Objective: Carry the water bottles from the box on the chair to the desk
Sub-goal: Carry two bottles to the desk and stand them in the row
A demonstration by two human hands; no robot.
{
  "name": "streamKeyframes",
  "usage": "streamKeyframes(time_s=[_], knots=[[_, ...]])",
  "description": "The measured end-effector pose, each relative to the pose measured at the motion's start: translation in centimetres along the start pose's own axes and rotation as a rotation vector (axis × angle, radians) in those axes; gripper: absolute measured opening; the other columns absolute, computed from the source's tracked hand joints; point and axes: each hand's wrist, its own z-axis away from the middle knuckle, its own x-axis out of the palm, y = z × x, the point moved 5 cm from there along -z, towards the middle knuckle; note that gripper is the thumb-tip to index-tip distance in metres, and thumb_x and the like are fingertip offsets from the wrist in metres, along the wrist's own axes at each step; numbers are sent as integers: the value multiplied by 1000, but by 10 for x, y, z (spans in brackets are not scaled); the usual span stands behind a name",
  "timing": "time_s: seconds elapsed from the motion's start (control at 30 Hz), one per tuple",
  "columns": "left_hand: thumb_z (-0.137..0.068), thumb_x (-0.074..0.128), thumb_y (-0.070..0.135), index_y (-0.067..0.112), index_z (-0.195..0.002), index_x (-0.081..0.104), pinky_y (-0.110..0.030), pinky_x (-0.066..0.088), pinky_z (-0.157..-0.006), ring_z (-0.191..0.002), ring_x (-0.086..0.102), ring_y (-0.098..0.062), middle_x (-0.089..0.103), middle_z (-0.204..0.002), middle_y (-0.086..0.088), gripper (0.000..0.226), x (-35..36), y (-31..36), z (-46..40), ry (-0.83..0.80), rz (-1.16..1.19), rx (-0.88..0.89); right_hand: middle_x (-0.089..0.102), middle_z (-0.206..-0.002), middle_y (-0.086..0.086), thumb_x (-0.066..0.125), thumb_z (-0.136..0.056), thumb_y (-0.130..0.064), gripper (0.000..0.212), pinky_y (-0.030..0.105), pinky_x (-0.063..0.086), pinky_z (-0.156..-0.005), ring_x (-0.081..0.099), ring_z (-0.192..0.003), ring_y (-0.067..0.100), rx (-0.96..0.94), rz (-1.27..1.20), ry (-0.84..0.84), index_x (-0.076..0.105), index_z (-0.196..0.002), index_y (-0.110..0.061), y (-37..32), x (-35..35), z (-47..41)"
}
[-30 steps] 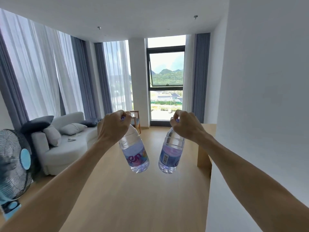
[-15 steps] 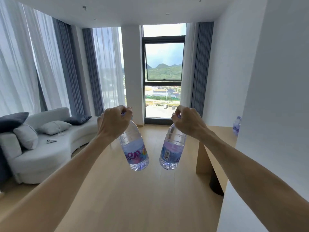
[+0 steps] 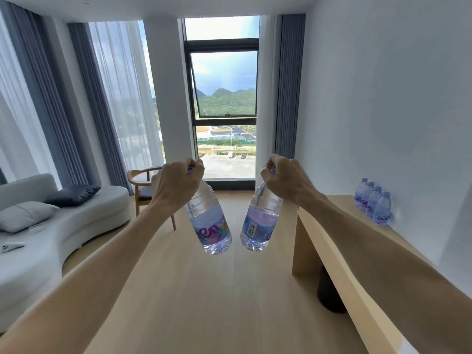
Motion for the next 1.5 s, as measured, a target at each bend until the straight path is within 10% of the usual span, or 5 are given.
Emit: streamKeyframes(time_s=[0.8, 1.5], knots=[[-98, 42, 36, 15, -67, 57, -29, 37, -57, -56, 53, -19, 57, -58, 1, 41, 393, -19, -280, -166, 155, 116, 57, -68, -4, 54, -93, -23, 12, 23, 37, -53, 54, -61, 14, 205, 108, 43, 55, -86, -14, 329, 103, -269], [-93, 45, 36, 16, -61, 47, -27, 36, -50, -49, 45, -17, 52, -52, 2, 38, 776, 173, -385, -575, 606, 443, 46, -48, -9, 52, -90, -22, 17, 26, 34, -48, 40, -44, 10, 735, 378, 274, 50, -75, -15, 620, 31, -286]])
